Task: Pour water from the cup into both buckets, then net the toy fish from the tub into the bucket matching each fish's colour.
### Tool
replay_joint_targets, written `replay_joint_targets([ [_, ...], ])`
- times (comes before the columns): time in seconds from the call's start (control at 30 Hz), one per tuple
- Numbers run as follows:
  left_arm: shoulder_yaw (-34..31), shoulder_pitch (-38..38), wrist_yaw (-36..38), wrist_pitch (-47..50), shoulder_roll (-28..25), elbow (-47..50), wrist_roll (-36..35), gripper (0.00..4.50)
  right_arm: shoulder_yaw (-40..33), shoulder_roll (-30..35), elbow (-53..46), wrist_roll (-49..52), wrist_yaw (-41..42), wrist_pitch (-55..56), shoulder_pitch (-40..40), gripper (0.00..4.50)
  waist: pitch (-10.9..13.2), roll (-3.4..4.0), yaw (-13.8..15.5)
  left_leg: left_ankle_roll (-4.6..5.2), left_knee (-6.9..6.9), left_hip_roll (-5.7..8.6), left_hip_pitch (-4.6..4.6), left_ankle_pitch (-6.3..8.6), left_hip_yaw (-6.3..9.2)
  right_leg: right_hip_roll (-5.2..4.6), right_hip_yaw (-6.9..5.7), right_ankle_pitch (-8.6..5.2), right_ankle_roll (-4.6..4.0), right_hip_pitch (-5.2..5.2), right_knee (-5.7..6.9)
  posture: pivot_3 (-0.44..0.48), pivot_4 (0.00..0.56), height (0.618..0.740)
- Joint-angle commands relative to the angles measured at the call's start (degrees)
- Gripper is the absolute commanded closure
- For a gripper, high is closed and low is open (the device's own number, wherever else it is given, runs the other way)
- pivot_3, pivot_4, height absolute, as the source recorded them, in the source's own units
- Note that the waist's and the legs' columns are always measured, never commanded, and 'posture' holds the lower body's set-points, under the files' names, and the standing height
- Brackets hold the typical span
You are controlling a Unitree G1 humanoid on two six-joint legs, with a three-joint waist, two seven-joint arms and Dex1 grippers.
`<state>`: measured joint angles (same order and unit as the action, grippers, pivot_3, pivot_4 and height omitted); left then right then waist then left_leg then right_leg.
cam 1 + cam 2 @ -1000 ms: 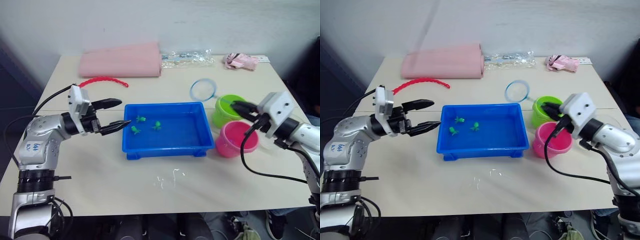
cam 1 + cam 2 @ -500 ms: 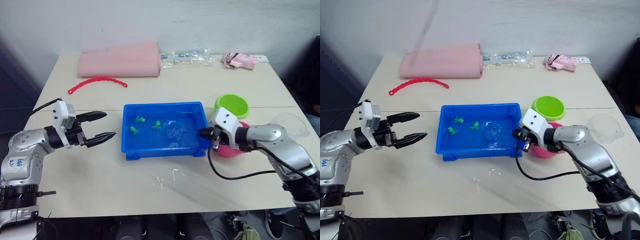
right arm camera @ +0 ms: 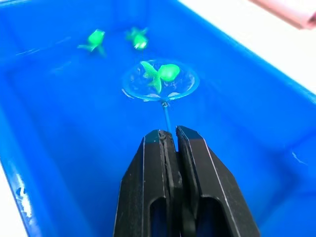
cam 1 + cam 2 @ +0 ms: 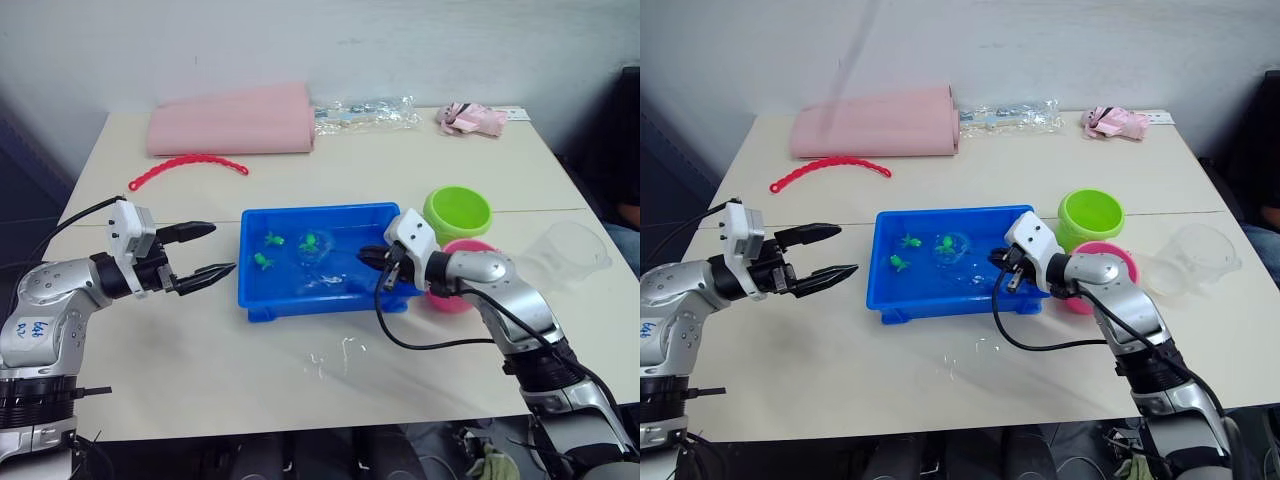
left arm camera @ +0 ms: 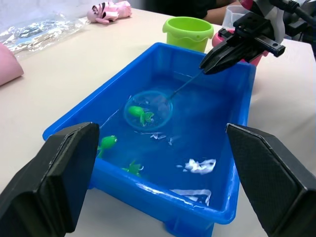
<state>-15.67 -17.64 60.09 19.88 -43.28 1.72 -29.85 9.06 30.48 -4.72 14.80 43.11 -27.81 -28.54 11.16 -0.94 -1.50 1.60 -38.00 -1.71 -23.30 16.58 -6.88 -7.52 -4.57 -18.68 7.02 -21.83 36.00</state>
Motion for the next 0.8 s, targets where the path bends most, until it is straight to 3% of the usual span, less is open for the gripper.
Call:
replay_joint_targets([
  [0.03, 0.01, -1.74, 0.43, -0.46, -0.22, 1.34, -1.05, 0.04, -4.63, 0.41, -5.42, 2.87, 0.41, 1.26, 2.88, 4.50, 0.00, 0.00, -0.01, 0.00, 0.00, 0.00, 0.00, 0.00, 0.00, 0.01, 0.01, 0.00, 0.00, 0.00, 0.01, 0.000, 0.150, 0.740],
  [0.33, 3.83, -7.76, 1.17, -0.35, 3.11, -0.66, -1.14, 0.04, -14.86, 4.12, -16.31, 8.43, 1.03, 0.29, 13.80, 4.50, 0.00, 0.00, 0.11, 0.00, 0.01, 0.00, 0.01, 0.00, -0.02, 0.03, 0.03, 0.00, 0.00, 0.00, 0.01, 0.000, 0.150, 0.740],
  [0.57, 7.92, -14.40, 2.41, -0.68, 7.05, -4.78, -0.40, 0.04, -26.98, 6.11, -23.09, 13.64, 0.49, 1.31, 21.86, 4.50, 0.00, -0.01, 0.27, 0.01, 0.00, 0.02, 0.02, 0.00, -0.03, 0.07, 0.03, 0.01, 0.01, 0.03, 0.00, 0.000, 0.150, 0.740],
  [0.8, 10.77, -18.41, 3.80, -1.23, 10.44, -7.75, 0.01, 0.04, -36.61, 10.80, -18.68, 12.55, 0.28, 3.87, 23.98, 4.50, 0.00, -0.01, 0.68, 0.03, -0.02, 0.02, 0.06, -0.01, -0.04, 0.10, 0.05, 0.01, 0.03, 0.06, 0.01, 0.000, 0.150, 0.740],
])
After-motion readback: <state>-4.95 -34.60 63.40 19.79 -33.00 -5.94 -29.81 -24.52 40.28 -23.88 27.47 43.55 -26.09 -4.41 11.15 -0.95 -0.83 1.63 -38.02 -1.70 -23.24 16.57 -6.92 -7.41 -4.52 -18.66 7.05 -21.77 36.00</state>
